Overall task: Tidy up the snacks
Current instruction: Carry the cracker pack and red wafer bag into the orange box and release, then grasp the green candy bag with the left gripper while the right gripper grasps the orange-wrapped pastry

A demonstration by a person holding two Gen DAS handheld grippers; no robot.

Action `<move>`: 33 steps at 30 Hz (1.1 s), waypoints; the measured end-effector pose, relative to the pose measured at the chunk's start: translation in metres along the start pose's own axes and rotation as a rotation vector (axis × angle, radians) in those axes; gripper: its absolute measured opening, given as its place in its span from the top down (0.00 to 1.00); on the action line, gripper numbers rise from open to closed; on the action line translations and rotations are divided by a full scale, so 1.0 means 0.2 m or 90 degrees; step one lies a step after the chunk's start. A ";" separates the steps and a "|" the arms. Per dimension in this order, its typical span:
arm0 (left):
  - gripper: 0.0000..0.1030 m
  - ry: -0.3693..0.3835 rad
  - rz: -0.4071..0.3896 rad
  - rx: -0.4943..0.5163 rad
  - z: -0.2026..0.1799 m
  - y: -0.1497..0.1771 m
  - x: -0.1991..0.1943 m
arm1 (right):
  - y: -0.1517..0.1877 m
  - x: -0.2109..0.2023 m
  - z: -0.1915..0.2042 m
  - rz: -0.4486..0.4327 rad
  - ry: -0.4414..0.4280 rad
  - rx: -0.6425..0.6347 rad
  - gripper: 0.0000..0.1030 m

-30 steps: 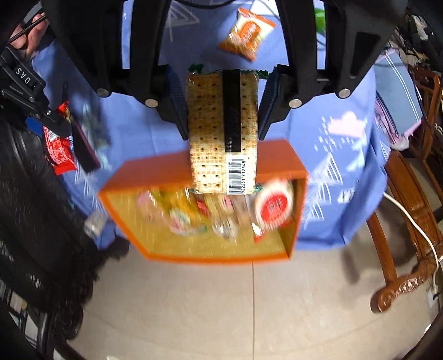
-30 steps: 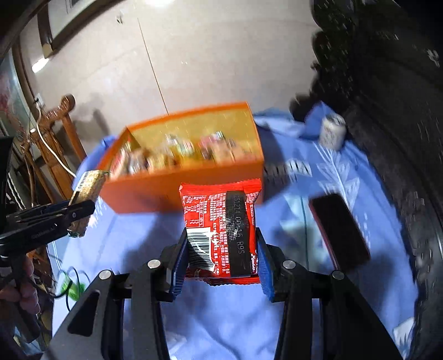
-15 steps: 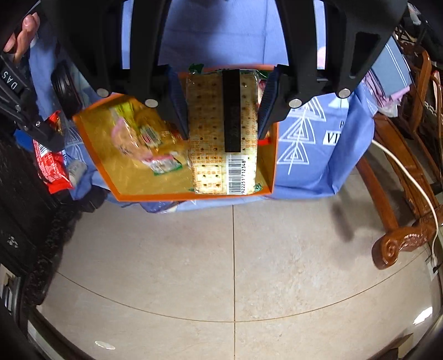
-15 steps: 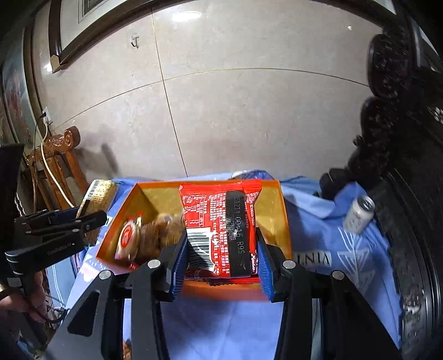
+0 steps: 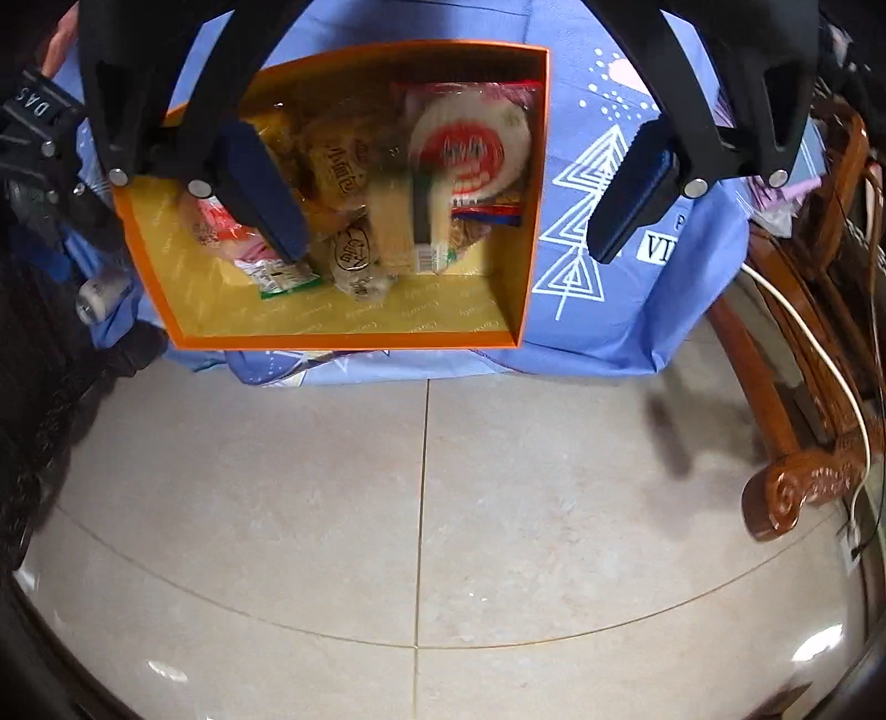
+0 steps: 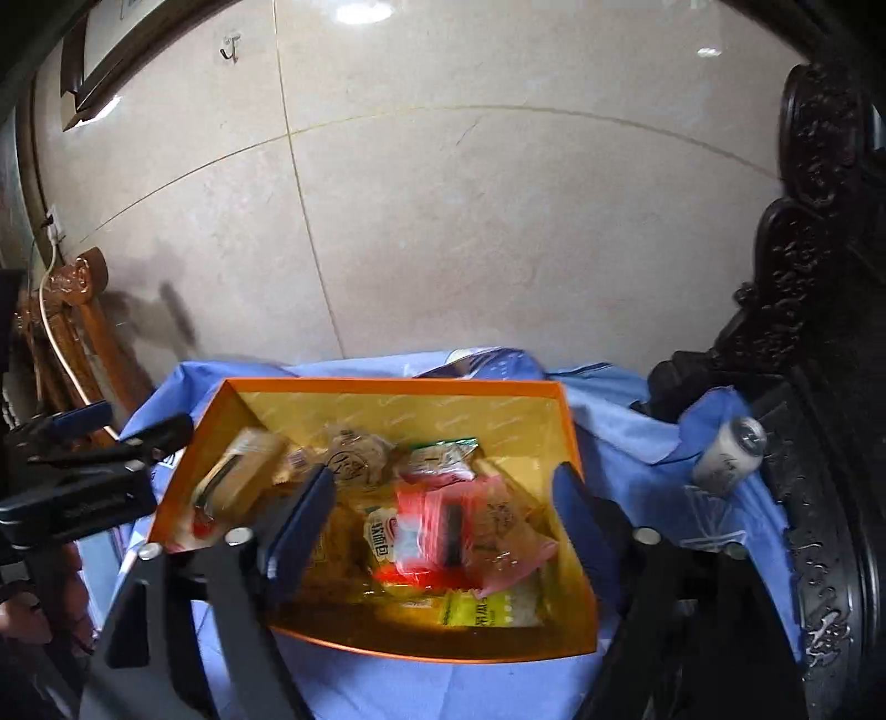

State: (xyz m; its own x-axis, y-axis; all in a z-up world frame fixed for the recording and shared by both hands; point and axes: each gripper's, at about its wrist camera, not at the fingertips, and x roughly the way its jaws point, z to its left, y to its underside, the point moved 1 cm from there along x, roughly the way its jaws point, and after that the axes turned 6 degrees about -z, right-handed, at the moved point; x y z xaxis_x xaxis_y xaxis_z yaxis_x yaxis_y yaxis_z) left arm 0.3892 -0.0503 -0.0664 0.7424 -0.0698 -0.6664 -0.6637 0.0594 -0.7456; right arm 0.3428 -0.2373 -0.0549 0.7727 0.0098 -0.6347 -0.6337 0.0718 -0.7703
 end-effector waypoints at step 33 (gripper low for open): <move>0.04 -0.085 0.032 -0.076 0.92 0.90 -0.84 | 1.11 -0.52 0.67 0.176 -0.165 -0.001 0.19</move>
State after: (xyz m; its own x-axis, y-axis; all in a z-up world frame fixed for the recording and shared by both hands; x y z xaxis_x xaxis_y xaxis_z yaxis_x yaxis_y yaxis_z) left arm 0.1624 0.1547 -0.0891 0.7084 0.0633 -0.7029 -0.7004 -0.0599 -0.7113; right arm 0.1269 -0.0890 -0.1515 0.5558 0.2800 -0.7827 -0.8199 0.0291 -0.5718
